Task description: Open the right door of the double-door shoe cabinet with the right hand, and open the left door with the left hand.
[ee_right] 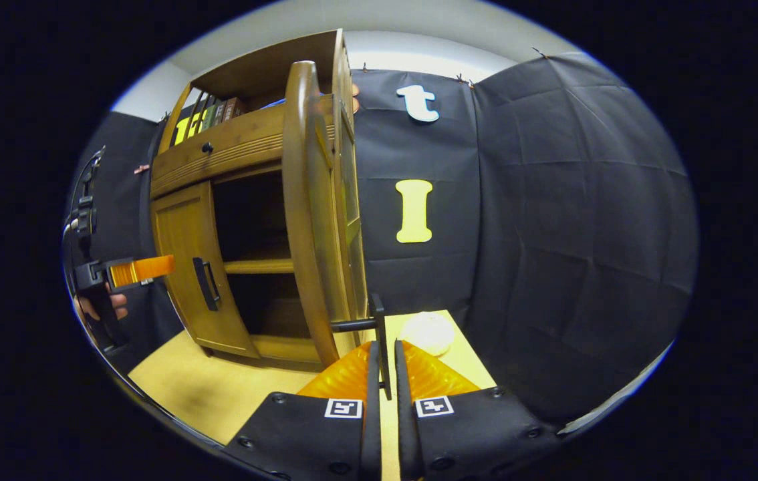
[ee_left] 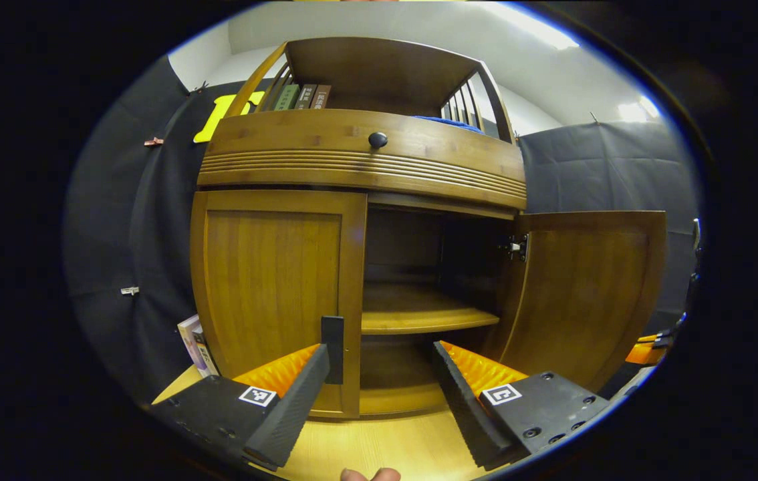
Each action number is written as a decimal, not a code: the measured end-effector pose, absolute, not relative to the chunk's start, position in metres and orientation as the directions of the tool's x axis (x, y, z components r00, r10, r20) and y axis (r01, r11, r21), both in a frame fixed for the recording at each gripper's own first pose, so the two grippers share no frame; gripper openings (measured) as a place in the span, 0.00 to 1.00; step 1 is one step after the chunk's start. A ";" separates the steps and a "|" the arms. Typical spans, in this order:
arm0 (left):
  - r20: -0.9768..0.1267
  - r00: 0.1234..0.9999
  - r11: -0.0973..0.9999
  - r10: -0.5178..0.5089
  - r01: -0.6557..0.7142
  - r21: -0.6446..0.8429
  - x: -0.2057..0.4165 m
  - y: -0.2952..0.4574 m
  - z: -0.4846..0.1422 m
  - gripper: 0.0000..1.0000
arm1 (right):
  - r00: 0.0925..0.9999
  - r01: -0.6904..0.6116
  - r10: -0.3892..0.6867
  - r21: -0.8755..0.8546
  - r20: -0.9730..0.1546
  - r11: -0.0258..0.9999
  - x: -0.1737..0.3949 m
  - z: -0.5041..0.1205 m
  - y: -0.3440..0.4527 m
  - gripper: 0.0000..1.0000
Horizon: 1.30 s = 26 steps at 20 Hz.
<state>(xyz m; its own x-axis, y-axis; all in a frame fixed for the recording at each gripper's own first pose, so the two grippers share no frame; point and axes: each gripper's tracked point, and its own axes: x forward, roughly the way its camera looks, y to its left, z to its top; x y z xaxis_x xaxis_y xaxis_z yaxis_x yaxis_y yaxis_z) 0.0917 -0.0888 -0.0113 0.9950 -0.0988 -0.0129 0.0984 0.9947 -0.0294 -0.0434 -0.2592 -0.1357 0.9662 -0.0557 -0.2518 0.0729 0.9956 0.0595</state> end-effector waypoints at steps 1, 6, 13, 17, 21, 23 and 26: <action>-0.012 0.996 0.995 -0.094 0.093 -0.028 0.096 -0.087 -0.013 0.96 | 0.965 0.082 -0.066 0.052 -0.254 0.995 -0.045 -0.134 -0.261 0.14; -0.022 0.998 0.998 -0.065 0.064 -0.027 0.123 -0.072 -0.024 0.96 | 0.957 0.221 -0.210 0.034 -0.201 0.975 -0.072 -0.118 -0.285 0.58; -0.036 0.999 1.000 -0.009 0.010 0.010 0.179 -0.049 -0.043 0.90 | 0.950 0.265 -0.265 -0.018 -0.167 0.964 -0.098 -0.118 -0.307 0.99; -0.076 0.997 1.000 0.017 -0.015 0.021 0.209 -0.040 -0.059 0.80 | 0.942 0.298 -0.292 0.013 -0.165 0.955 -0.095 -0.109 -0.318 0.99; -0.090 0.995 0.999 0.038 -0.036 0.030 0.228 -0.036 -0.068 0.64 | 0.942 0.299 -0.294 0.005 -0.163 0.954 -0.088 -0.106 -0.325 0.99; -0.092 0.995 0.999 0.044 -0.041 0.028 0.236 -0.036 -0.071 0.57 | 0.941 0.296 -0.292 0.000 -0.169 0.955 -0.086 -0.107 -0.326 0.99; -0.088 0.995 0.998 0.050 -0.047 0.036 0.240 -0.038 -0.072 0.43 | 0.940 0.295 -0.289 0.006 -0.182 0.955 -0.085 -0.108 -0.327 0.99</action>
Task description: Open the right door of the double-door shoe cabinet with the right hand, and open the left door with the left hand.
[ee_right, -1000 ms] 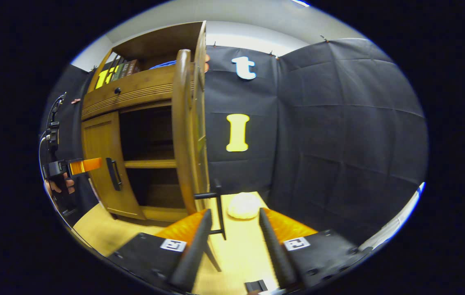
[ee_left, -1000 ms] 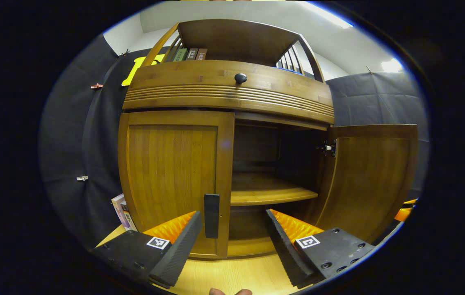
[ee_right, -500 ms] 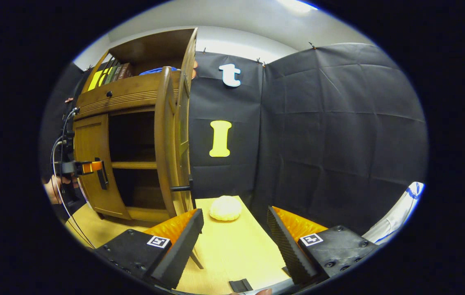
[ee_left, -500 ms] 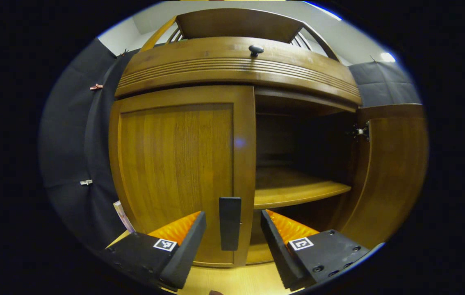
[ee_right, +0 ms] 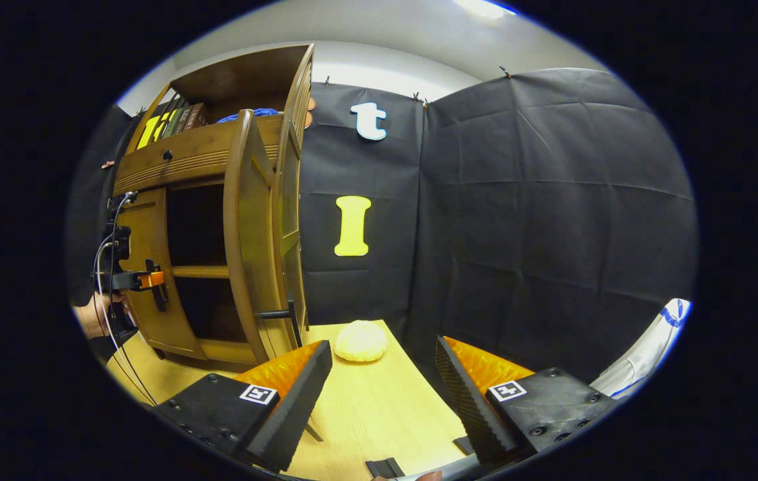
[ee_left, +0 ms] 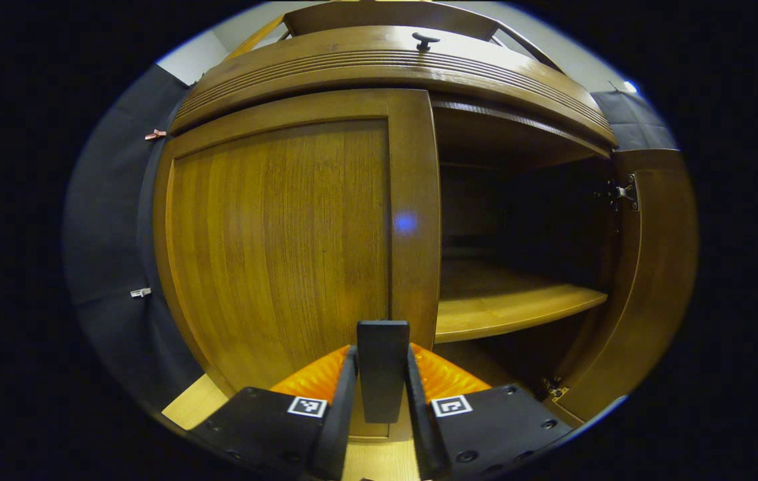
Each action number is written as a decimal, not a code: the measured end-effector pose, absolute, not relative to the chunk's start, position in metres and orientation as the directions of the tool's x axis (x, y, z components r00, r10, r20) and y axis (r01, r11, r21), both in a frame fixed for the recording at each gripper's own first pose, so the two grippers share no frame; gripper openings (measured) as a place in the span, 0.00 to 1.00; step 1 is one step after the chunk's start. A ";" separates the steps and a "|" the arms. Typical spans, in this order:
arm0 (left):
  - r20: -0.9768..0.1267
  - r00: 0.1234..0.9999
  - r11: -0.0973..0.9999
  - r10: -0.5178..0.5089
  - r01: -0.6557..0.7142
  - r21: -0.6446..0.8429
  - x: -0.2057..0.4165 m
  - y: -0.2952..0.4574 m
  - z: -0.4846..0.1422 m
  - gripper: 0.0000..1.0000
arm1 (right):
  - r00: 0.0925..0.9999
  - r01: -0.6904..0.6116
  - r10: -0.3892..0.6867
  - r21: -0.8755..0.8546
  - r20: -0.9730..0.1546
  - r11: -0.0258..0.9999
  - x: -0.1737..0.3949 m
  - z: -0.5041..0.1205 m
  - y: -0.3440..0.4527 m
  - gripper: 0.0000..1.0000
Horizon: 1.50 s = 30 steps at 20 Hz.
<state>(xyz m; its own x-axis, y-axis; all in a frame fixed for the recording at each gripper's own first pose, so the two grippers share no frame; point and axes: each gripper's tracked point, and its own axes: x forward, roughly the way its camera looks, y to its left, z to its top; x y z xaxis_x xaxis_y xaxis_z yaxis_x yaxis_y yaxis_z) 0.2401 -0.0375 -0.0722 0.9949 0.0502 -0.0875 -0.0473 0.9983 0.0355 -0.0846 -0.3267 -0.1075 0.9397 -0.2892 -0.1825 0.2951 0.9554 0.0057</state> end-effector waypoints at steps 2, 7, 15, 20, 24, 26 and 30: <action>-0.089 0.995 0.998 0.053 -0.049 0.037 0.238 -0.039 -0.073 0.37 | 0.940 0.297 -0.289 0.016 -0.183 0.955 -0.085 -0.106 -0.328 0.99; -0.088 0.996 0.999 0.030 -0.027 0.033 0.225 -0.037 -0.075 0.32 | 0.946 0.295 -0.291 0.005 -0.144 0.956 -0.095 -0.089 -0.318 0.99; -0.102 0.994 0.999 -0.030 0.034 0.037 0.154 -0.021 -0.080 0.31 | 0.959 0.265 -0.265 -0.016 -0.103 0.964 -0.102 -0.065 -0.276 0.99; -0.108 0.993 0.999 -0.047 0.050 0.021 0.116 -0.002 -0.082 0.31 | 0.969 0.225 -0.226 -0.026 -0.100 0.974 -0.103 -0.061 -0.234 0.99; -0.097 0.994 0.998 -0.057 0.059 0.022 0.086 0.019 -0.082 0.28 | 0.977 0.197 -0.199 -0.035 -0.081 0.980 -0.108 -0.056 -0.195 0.99; -0.095 0.994 0.998 -0.060 0.061 0.012 0.071 0.032 -0.084 0.29 | 0.980 0.181 -0.183 -0.035 -0.080 0.983 -0.109 -0.055 -0.175 0.99; -0.095 0.994 0.998 -0.052 0.054 0.019 0.045 0.058 -0.084 0.27 | 0.983 0.158 -0.157 -0.001 -0.091 0.987 -0.111 -0.059 -0.142 0.99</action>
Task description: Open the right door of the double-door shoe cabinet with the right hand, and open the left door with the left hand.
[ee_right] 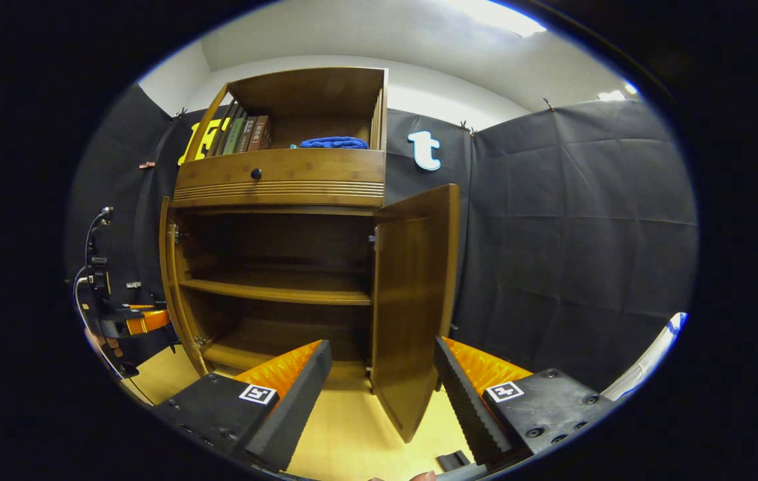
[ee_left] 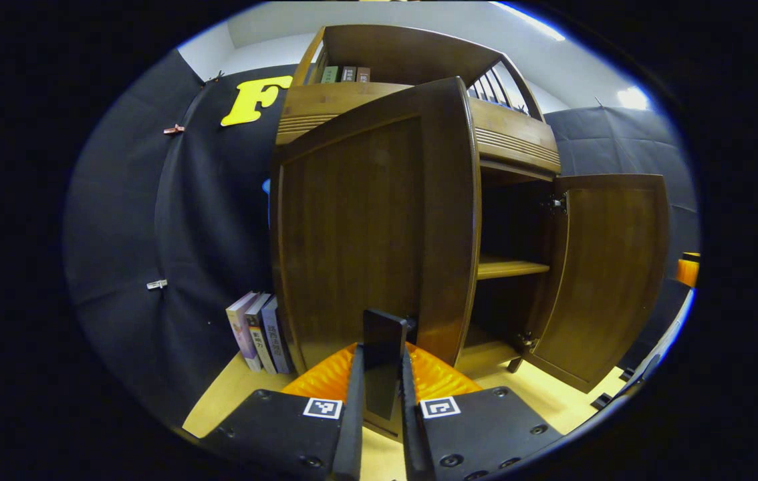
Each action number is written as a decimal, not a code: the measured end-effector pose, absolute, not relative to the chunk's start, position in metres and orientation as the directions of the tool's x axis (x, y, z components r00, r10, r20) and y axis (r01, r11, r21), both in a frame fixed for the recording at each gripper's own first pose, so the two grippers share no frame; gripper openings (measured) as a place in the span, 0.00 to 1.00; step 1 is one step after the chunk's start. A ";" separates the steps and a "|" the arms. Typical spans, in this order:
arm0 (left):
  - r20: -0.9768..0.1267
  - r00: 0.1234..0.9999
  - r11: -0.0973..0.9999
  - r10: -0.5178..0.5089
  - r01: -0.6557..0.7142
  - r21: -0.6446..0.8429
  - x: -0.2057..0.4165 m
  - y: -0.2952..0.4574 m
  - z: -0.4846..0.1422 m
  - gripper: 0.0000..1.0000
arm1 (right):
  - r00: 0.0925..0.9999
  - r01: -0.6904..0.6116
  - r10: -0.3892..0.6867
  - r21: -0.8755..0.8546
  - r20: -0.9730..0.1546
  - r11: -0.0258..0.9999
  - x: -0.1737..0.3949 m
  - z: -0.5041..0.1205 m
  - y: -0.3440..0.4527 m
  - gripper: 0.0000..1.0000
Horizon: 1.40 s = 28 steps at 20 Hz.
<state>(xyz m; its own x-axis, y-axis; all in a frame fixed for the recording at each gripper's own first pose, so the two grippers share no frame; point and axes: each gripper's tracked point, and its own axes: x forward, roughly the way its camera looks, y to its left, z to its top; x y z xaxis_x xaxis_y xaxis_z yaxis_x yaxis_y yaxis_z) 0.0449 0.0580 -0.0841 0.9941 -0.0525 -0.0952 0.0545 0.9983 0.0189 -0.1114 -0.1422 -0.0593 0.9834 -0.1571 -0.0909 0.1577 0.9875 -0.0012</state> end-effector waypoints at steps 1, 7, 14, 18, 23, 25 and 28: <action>-0.097 0.994 0.999 -0.047 0.049 0.018 0.040 0.065 -0.086 0.27 | 0.984 0.155 -0.153 0.013 -0.093 0.988 -0.113 -0.060 -0.134 0.98; -0.096 0.995 0.999 -0.035 0.036 0.014 0.019 0.097 -0.086 0.24 | 0.986 0.129 -0.124 0.040 -0.109 0.991 -0.118 -0.069 -0.097 0.98; -0.089 0.996 1.000 0.000 -0.001 -0.003 0.002 0.141 -0.086 0.16 | 0.989 0.094 -0.090 0.034 -0.121 0.995 -0.121 -0.074 -0.068 0.98; -0.086 0.996 1.000 0.015 -0.016 -0.006 -0.004 0.163 -0.086 0.12 | 0.990 0.075 -0.070 0.035 -0.122 0.997 -0.120 -0.074 -0.054 0.96; -0.081 0.996 0.999 0.036 -0.036 0.002 -0.010 0.187 -0.087 0.12 | 0.992 0.067 -0.063 0.032 -0.111 0.997 -0.119 -0.070 -0.047 0.99; -0.077 0.997 1.000 0.010 -0.010 -0.002 -0.012 0.187 -0.087 0.12 | 0.992 0.064 -0.061 0.027 -0.110 0.998 -0.119 -0.070 -0.046 0.98; -0.069 0.998 1.000 -0.012 0.013 0.017 -0.013 0.189 -0.086 0.12 | 0.993 0.064 -0.061 0.026 -0.102 0.998 -0.116 -0.066 -0.042 0.98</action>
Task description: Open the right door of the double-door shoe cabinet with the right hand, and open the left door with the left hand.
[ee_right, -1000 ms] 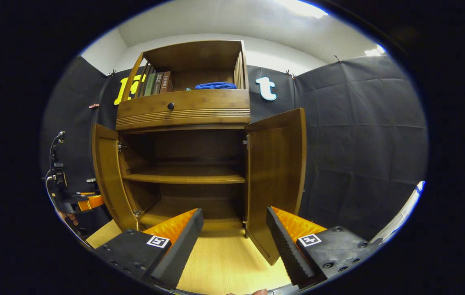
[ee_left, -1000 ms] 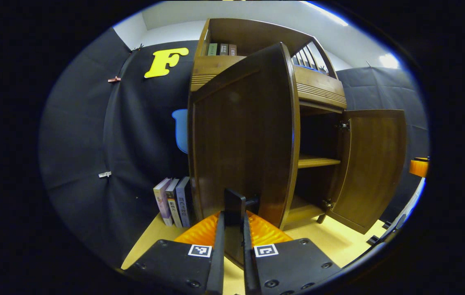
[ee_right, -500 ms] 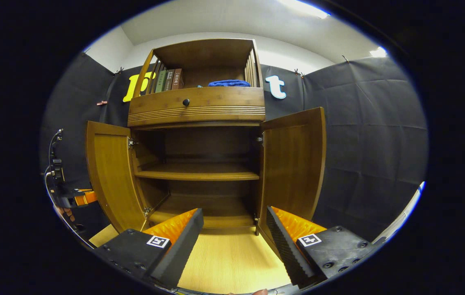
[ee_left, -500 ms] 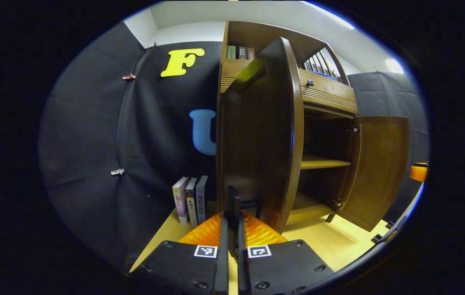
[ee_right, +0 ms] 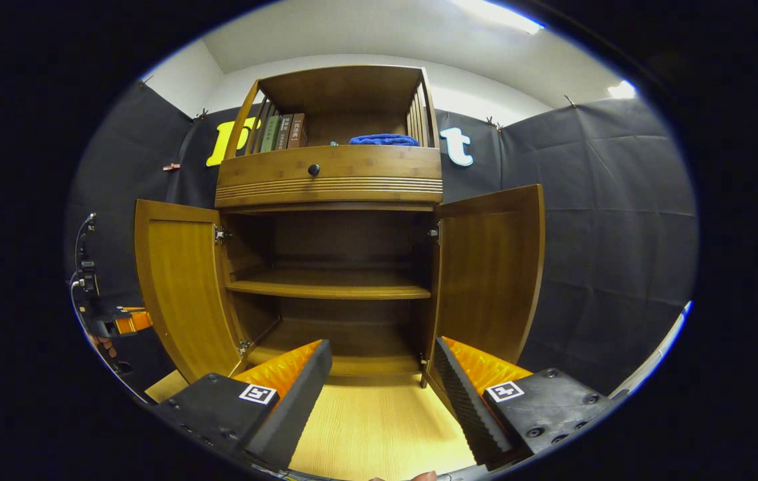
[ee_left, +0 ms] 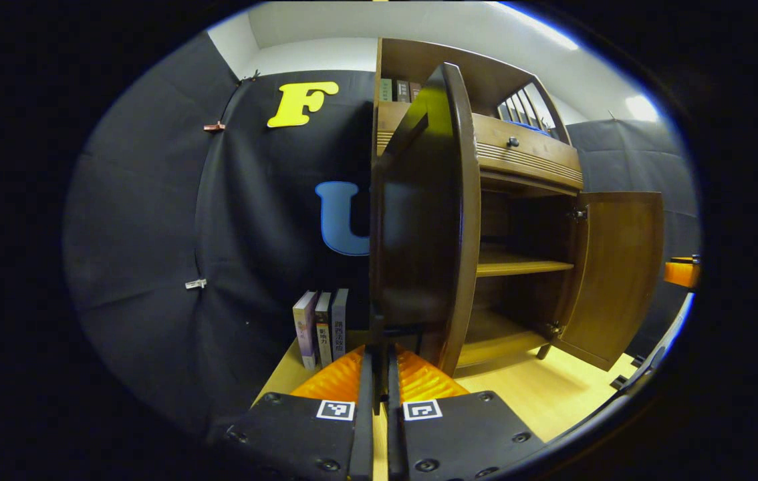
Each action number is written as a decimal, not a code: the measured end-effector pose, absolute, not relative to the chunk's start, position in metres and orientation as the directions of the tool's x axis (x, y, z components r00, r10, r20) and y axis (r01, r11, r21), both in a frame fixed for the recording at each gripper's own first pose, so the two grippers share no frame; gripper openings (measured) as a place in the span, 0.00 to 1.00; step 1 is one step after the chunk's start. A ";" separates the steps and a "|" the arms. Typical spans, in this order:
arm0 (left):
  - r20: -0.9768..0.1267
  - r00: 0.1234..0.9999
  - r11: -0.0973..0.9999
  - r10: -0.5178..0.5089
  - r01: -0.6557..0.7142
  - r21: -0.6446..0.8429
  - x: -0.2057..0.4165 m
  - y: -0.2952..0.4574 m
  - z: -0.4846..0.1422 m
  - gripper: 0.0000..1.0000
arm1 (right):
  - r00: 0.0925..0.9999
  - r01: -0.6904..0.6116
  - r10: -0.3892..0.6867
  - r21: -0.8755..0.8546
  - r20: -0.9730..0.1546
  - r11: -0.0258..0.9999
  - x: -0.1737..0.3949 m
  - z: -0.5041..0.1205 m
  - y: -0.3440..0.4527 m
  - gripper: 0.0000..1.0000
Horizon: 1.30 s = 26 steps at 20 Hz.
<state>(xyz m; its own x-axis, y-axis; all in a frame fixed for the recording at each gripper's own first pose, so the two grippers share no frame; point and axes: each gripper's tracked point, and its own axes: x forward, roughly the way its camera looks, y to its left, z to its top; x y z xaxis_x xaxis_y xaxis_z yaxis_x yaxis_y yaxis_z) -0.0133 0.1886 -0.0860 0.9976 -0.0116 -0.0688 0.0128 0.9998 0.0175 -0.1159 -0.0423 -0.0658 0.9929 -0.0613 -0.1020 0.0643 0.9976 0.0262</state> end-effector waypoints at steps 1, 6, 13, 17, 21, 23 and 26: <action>-0.074 0.997 1.000 -0.006 0.007 0.012 -0.013 0.193 -0.089 0.12 | 0.993 0.064 -0.061 0.032 -0.096 0.997 -0.113 -0.064 -0.041 0.98; -0.084 0.996 0.998 0.018 -0.022 -0.053 -0.013 0.194 -0.092 0.12 | 0.997 0.071 -0.070 0.044 -0.038 0.996 -0.092 -0.047 -0.042 0.98; -0.048 0.994 0.995 0.096 -0.097 -0.028 -0.047 0.187 -0.082 0.13 | 0.999 0.032 -0.032 0.037 0.012 0.999 -0.055 -0.029 -0.036 0.98; -0.003 0.995 0.995 0.099 -0.099 0.019 -0.067 0.168 -0.063 0.54 | 1.000 -0.001 0.001 0.051 0.001 0.999 -0.044 -0.035 -0.018 0.98; 0.001 0.999 0.998 0.053 -0.053 0.024 -0.082 0.135 -0.055 0.96 | 0.999 -0.035 0.036 0.040 -0.019 0.999 -0.042 -0.043 -0.009 0.98; -0.006 0.999 0.999 0.048 -0.048 0.020 -0.083 0.119 -0.056 0.96 | 0.999 -0.047 0.048 0.035 -0.019 0.998 -0.039 -0.042 -0.006 0.97; -0.016 0.999 0.999 0.046 -0.046 0.012 -0.081 0.098 -0.056 0.96 | 0.998 -0.064 0.064 0.024 -0.010 0.998 -0.036 -0.038 -0.003 0.98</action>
